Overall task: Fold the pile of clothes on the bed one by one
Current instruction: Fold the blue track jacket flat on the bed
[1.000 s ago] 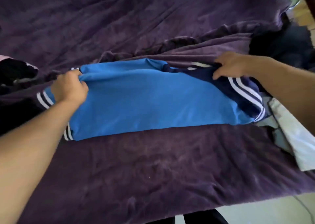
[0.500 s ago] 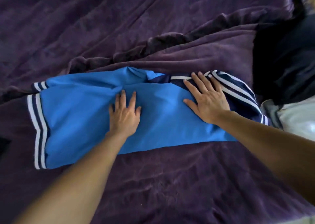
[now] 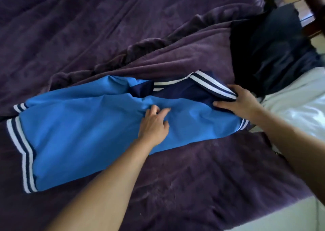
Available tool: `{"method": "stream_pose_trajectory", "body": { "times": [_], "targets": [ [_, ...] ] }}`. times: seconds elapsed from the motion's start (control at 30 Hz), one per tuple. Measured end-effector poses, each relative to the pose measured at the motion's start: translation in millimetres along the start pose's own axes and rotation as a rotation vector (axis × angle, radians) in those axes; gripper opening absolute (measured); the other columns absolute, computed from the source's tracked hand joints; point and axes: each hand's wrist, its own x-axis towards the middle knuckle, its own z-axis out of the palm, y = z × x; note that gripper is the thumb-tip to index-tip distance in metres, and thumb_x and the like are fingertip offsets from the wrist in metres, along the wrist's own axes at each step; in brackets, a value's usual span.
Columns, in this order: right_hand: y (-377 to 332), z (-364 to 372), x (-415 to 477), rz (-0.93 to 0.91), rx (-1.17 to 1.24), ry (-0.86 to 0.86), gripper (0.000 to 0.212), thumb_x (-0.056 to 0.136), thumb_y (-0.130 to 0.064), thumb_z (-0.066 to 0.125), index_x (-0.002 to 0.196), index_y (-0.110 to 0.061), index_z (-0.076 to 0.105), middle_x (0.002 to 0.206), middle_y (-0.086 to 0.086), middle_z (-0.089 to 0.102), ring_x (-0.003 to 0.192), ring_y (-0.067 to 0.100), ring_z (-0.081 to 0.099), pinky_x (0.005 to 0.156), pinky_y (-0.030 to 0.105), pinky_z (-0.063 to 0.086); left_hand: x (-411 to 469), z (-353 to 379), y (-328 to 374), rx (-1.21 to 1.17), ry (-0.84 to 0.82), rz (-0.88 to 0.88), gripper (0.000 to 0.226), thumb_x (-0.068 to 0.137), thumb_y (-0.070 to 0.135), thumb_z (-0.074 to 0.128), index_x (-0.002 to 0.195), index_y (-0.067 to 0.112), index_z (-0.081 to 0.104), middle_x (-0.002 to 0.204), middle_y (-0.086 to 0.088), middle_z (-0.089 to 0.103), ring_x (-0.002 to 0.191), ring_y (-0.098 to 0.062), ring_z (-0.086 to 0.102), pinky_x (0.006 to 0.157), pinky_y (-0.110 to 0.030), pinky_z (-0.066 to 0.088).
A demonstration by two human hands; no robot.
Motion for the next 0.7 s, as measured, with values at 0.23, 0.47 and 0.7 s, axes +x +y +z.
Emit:
{"method": "stream_pose_trajectory", "body": {
  "times": [0.23, 0.47, 0.7],
  "targets": [
    [-59, -40, -56, 0.048, 0.489, -0.364, 0.045, 0.064, -0.023, 0.079, 0.107, -0.018, 0.072, 0.103, 0.013, 0.073, 0.094, 0.031, 0.071, 0.081, 0.041, 0.058, 5, -27, -14, -0.755, -0.081, -0.257, 0.034, 0.089, 0.004, 0.054, 0.121, 0.014, 0.063, 0.099, -0.002, 0.058, 0.087, -0.012, 0.053, 0.076, -0.023, 0.042],
    [-193, 23, -123, -0.043, 0.477, -0.334, 0.038, 0.067, -0.027, 0.085, 0.101, -0.017, 0.068, 0.090, 0.006, 0.075, 0.076, 0.022, 0.073, 0.065, 0.035, 0.060, -52, -89, -83, -1.172, 0.131, -0.559, 0.019, 0.088, 0.008, 0.054, 0.097, 0.021, 0.064, 0.087, -0.002, 0.066, 0.077, -0.015, 0.063, 0.067, -0.030, 0.052],
    [-271, 174, -135, -0.044, 0.420, -0.370, 0.024, 0.080, 0.001, 0.067, 0.088, -0.014, 0.050, 0.079, 0.009, 0.057, 0.059, 0.020, 0.056, 0.050, 0.031, 0.056, -136, -133, -211, -1.196, 0.408, -0.809, 0.022, 0.092, 0.006, 0.047, 0.111, 0.012, 0.057, 0.086, -0.007, 0.063, 0.073, -0.017, 0.061, 0.063, -0.029, 0.048]
  ]
}}
